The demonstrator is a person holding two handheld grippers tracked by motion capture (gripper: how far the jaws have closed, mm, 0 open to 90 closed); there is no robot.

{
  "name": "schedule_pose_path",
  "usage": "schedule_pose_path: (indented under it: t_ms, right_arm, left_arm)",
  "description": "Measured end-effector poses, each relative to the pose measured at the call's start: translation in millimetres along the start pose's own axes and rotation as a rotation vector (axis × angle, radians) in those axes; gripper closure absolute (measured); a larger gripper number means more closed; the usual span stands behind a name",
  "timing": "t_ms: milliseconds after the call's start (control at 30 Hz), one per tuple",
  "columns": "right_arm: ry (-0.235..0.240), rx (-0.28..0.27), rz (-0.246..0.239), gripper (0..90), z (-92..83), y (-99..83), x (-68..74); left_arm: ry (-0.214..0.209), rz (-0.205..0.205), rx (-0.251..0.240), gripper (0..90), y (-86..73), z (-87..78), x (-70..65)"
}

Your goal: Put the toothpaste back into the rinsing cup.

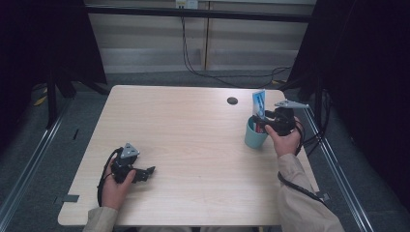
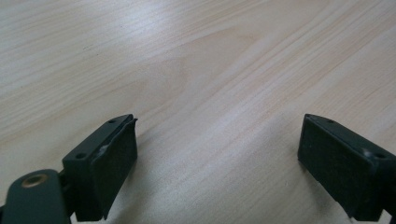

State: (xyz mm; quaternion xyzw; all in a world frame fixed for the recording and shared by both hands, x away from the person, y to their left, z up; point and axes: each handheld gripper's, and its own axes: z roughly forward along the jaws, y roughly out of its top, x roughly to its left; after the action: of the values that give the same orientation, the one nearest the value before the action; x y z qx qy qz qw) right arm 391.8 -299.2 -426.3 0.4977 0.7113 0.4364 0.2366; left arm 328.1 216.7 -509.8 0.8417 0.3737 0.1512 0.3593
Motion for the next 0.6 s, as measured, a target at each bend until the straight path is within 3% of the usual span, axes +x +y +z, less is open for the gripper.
schedule_pose_path:
  t_ms: [600]
  right_arm:
    - [-0.015, 0.045, -0.009, 28.9, -12.2, -0.2, -1.3]
  left_arm:
    - [0.0, -0.001, 0.0, 11.6, 0.0, 0.0, -0.1]
